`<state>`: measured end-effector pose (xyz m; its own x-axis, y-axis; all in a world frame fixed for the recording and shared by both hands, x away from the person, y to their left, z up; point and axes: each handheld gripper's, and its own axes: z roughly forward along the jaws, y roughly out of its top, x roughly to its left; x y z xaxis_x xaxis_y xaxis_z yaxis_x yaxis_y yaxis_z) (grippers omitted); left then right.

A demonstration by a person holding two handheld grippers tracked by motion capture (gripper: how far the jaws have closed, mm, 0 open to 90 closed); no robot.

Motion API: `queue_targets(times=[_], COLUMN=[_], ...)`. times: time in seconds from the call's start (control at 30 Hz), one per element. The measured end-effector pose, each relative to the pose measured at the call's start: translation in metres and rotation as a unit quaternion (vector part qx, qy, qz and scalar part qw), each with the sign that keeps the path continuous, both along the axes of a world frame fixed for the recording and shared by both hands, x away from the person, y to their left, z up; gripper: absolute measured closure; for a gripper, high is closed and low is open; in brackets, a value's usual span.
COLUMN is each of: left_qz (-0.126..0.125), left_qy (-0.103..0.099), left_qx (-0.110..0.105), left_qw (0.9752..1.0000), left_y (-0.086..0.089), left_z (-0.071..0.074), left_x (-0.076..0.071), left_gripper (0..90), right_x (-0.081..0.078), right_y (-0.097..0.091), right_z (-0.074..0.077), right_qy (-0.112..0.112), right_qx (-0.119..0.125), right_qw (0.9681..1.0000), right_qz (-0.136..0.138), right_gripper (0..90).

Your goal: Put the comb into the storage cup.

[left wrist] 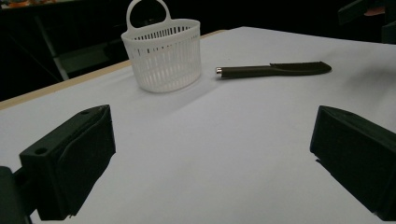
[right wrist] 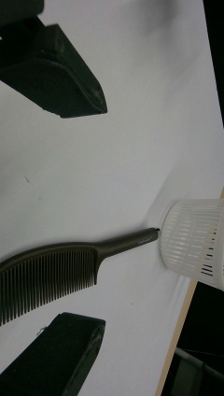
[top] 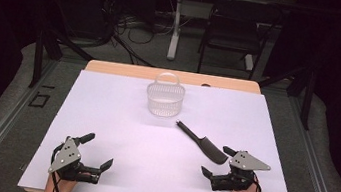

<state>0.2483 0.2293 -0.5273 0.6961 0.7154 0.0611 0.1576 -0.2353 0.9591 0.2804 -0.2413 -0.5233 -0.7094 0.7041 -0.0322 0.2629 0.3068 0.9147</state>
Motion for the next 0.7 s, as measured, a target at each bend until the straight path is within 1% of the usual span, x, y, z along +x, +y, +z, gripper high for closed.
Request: queue_targets(times=[0.07,0.2,0.27,0.47,0.53,0.67,0.7], left_qz=[-0.001,-0.001,0.0,0.001,-0.003,0.0,0.0], left_qy=[0.0,0.0,0.001,0.001,0.004,0.004,0.003], left_qx=[0.002,0.0,0.001,-0.002,-0.007,-0.006,-0.005], left_qw=[1.0,1.0,1.0,1.0,1.0,1.0,1.0], left_y=[0.0,-0.001,-0.001,0.0,0.0,0.001,0.001], left_z=[0.0,0.0,0.0,0.0,0.0,0.0,0.0], left_x=[0.001,0.003,0.004,0.003,0.004,0.005,0.005], left_gripper=[0.2,0.2,0.2,0.2,0.2,0.2,0.3], right_x=[0.001,0.006,0.008,0.014,0.016,0.021,0.022], right_y=[0.001,0.005,0.006,0.011,0.014,0.015,0.015], right_z=[0.0,0.002,0.002,0.005,0.005,0.005,0.005], right_qy=[-0.001,-0.002,0.002,0.001,0.002,0.008,0.008], right_qx=[0.001,-0.008,-0.009,-0.01,-0.011,-0.013,-0.017], right_qw=[1.0,1.0,1.0,0.9999,0.9999,0.9999,0.9998], right_qz=[-0.001,0.001,0.001,0.006,0.007,0.007,0.007], right_gripper=[0.0,0.0,0.0,0.0,0.0,0.0,0.0])
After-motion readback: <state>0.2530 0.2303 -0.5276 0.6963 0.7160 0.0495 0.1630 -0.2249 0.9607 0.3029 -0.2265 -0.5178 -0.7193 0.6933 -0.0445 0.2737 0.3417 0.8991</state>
